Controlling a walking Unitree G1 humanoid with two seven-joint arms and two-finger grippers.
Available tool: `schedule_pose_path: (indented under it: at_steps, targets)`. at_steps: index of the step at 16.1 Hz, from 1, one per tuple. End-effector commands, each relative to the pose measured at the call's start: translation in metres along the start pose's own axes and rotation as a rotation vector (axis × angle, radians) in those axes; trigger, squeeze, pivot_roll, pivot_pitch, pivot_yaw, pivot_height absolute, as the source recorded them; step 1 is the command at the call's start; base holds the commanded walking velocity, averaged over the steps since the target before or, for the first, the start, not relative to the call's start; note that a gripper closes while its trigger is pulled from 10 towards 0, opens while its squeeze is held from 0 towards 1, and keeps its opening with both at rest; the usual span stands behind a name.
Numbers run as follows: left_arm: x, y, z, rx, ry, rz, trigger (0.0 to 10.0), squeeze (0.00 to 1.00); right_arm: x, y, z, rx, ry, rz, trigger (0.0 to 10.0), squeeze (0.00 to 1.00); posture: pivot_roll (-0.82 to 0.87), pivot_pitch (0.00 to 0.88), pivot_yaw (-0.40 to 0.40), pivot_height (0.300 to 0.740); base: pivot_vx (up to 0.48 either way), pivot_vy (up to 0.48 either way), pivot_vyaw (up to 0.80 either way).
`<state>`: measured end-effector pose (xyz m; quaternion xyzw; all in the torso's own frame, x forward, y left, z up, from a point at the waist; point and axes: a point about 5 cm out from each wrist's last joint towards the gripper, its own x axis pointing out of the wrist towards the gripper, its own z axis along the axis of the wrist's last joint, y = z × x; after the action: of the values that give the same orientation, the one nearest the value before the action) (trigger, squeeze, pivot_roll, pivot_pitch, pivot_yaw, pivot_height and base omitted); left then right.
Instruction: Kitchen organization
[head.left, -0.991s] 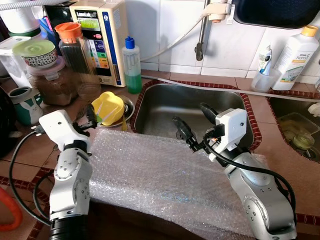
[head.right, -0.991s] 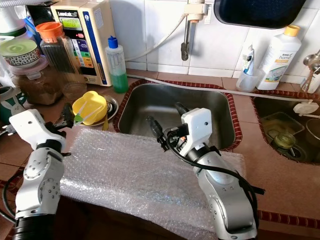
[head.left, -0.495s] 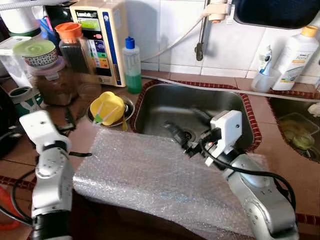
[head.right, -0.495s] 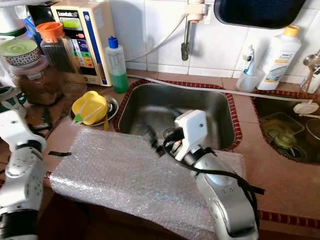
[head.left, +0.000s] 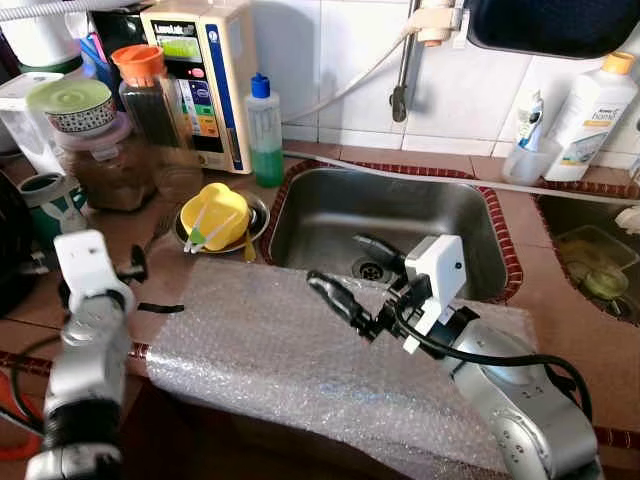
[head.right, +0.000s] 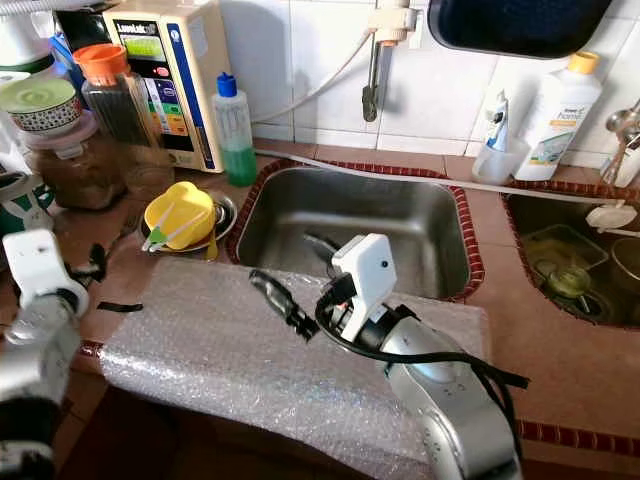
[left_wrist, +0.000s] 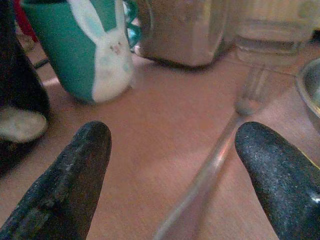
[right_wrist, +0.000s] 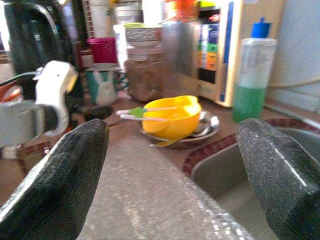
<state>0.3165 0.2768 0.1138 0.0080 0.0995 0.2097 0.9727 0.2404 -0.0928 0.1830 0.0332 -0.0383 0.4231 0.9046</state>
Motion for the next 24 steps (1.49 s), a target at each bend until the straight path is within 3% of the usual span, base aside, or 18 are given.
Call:
schedule_pose_path:
  at_steps: [1, 5, 8, 9, 10, 11, 17, 24]
  targets:
    - [0.004, -0.005, 0.000, 0.040, 0.028, -0.043, 10.0, 0.00, -0.003, 0.000, 0.009, -0.014, -0.017, 0.021, 10.0, 0.00, -0.05, 0.000, 0.040, 0.740, 0.000, 0.000, 0.00]
    - [0.013, -0.016, -0.008, 0.082, 0.133, -0.183, 10.0, 0.00, -0.004, -0.002, 0.010, -0.023, -0.016, 0.001, 10.0, 0.00, -0.06, 0.000, 0.046, 0.740, 0.000, 0.000, 0.00]
    - [0.018, -0.012, -0.013, 0.094, 0.197, -0.213, 10.0, 0.00, -0.005, 0.000, 0.009, -0.023, -0.006, 0.003, 10.0, 0.00, -0.06, 0.001, 0.058, 0.740, 0.000, 0.000, 0.00]
    - [0.018, -0.009, -0.015, 0.099, 0.215, -0.210, 8.7, 0.00, -0.006, 0.000, 0.008, -0.028, -0.002, 0.001, 10.0, 0.00, -0.06, 0.003, 0.060, 0.740, 0.000, 0.000, 0.00]
    - [0.019, -0.006, -0.018, 0.106, 0.228, -0.208, 0.5, 0.00, -0.006, 0.000, 0.008, -0.029, 0.000, -0.002, 10.0, 0.00, -0.06, 0.004, 0.061, 0.740, 0.000, 0.000, 0.00]
    - [0.019, -0.005, -0.020, 0.106, 0.236, -0.211, 0.0, 0.00, -0.007, 0.001, 0.008, -0.030, 0.001, -0.003, 10.0, 0.00, -0.06, 0.005, 0.062, 0.740, 0.000, 0.000, 0.00]
    - [0.014, -0.003, -0.037, 0.086, 0.298, -0.277, 0.0, 0.00, -0.006, 0.002, 0.006, -0.036, 0.012, 0.007, 10.0, 0.00, -0.05, 0.009, 0.058, 0.740, 0.000, 0.000, 0.00]
    - [0.007, -0.009, -0.043, 0.106, 0.287, -0.321, 0.0, 0.00, -0.006, 0.003, 0.004, -0.037, 0.021, 0.011, 10.0, 0.00, -0.06, 0.011, 0.059, 0.740, 0.000, 0.000, 0.00]
